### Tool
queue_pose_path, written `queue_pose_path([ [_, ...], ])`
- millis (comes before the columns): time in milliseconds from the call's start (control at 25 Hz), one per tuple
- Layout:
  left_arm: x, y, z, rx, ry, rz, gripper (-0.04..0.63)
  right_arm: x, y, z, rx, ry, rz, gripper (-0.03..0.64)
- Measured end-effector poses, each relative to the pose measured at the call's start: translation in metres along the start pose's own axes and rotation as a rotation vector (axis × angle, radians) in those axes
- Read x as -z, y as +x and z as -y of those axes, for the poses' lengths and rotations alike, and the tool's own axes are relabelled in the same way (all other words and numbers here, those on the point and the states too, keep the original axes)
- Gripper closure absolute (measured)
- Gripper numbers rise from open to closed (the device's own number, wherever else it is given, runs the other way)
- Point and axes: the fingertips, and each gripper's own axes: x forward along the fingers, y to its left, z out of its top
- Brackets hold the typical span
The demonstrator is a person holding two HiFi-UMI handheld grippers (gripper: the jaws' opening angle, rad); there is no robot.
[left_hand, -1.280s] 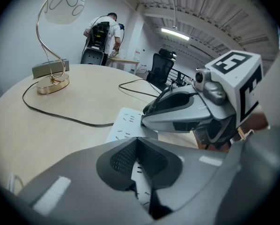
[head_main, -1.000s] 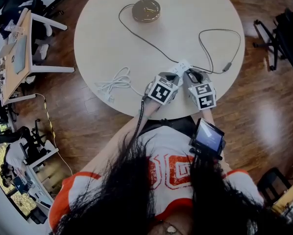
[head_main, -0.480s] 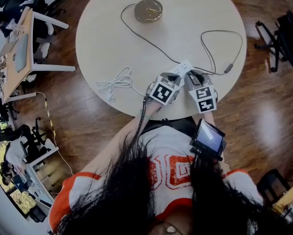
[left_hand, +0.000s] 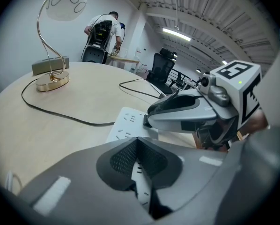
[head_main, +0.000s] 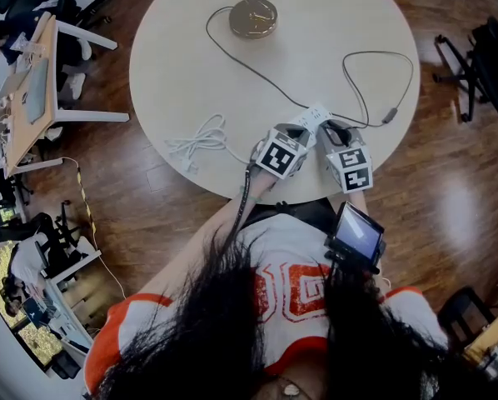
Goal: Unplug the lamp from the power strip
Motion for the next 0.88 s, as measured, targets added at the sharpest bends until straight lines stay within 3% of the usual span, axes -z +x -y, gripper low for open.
queue_pose_path([
  [80,0.000,0.000,0.001,0.003,0.007,-0.001,0.595,0.001,0.000,-0.001,0.011,-0.038,-0.013,0.532],
  [200,0.001,0.001,0.002,0.006,0.011,-0.006,0.595,0.002,-0.001,0.000,0.002,-0.009,-0.001,0.532],
  [400,-0.002,0.004,0.000,-0.001,0.033,-0.006,0.595,-0.046,-0.026,0.002,-0.032,0.072,0.174,0.531],
  [520,0.001,0.003,-0.003,-0.002,0.028,-0.012,0.595,-0.046,-0.022,0.007,0.013,-0.058,0.062,0.529],
  [880,-0.002,0.005,-0.001,0.007,0.030,-0.014,0.595,0.021,-0.022,0.010,-0.010,0.007,-0.190,0.526],
])
